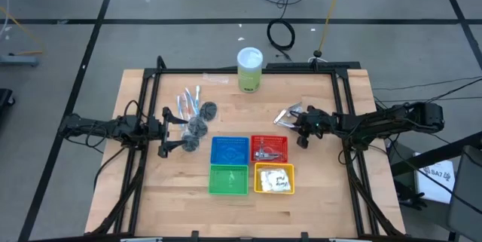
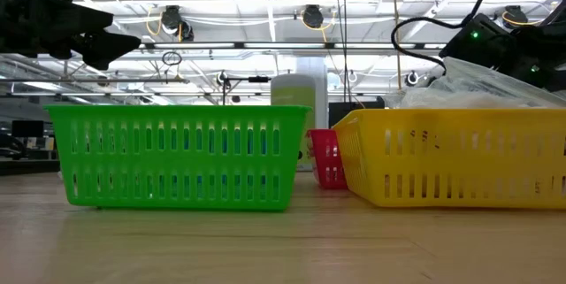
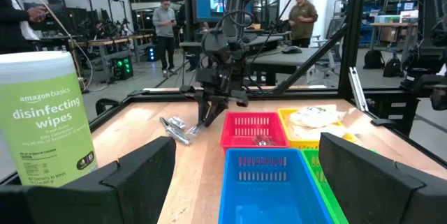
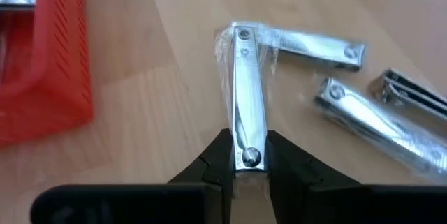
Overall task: Pick & Place Travel size toiletries
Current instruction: Put the nail cutter into the red basket
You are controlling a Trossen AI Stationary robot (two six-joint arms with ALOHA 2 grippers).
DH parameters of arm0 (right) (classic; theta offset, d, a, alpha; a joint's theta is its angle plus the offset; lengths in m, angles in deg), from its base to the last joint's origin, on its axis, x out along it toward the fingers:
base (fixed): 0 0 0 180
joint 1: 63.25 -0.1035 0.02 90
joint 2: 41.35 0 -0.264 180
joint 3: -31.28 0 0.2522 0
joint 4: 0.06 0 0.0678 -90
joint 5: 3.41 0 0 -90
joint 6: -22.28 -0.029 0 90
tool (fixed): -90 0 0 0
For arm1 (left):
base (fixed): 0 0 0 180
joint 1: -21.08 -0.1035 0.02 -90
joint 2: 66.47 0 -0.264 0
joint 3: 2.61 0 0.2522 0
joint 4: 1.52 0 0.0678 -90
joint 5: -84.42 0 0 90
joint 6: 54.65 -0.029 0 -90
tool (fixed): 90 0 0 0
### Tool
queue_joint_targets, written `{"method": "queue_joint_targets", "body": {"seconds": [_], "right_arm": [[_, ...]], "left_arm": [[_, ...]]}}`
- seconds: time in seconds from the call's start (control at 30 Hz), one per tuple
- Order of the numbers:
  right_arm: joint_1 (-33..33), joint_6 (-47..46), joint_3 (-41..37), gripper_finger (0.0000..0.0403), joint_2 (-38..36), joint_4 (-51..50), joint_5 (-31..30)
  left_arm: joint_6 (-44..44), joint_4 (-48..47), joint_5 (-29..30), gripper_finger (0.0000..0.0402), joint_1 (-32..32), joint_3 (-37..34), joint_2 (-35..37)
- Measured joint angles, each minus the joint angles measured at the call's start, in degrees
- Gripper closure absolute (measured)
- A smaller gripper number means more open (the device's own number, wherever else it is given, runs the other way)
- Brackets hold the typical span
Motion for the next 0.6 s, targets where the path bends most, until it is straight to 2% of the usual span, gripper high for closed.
{"method": "queue_joint_targets", "body": {"seconds": [0.33, 0.6], "right_arm": [[-0.02, -0.01, 0.01, 0.0353, -0.01, 4.62, 0.43], [-0.07, -0.01, 0.02, 0.0353, -0.03, 9.66, 3.32]], "left_arm": [[0.00, -0.01, -0.01, 0.0055, 0.00, 0.01, -0.01], [0.00, 0.00, -0.01, 0.0055, -0.01, 0.00, -0.01]]}}
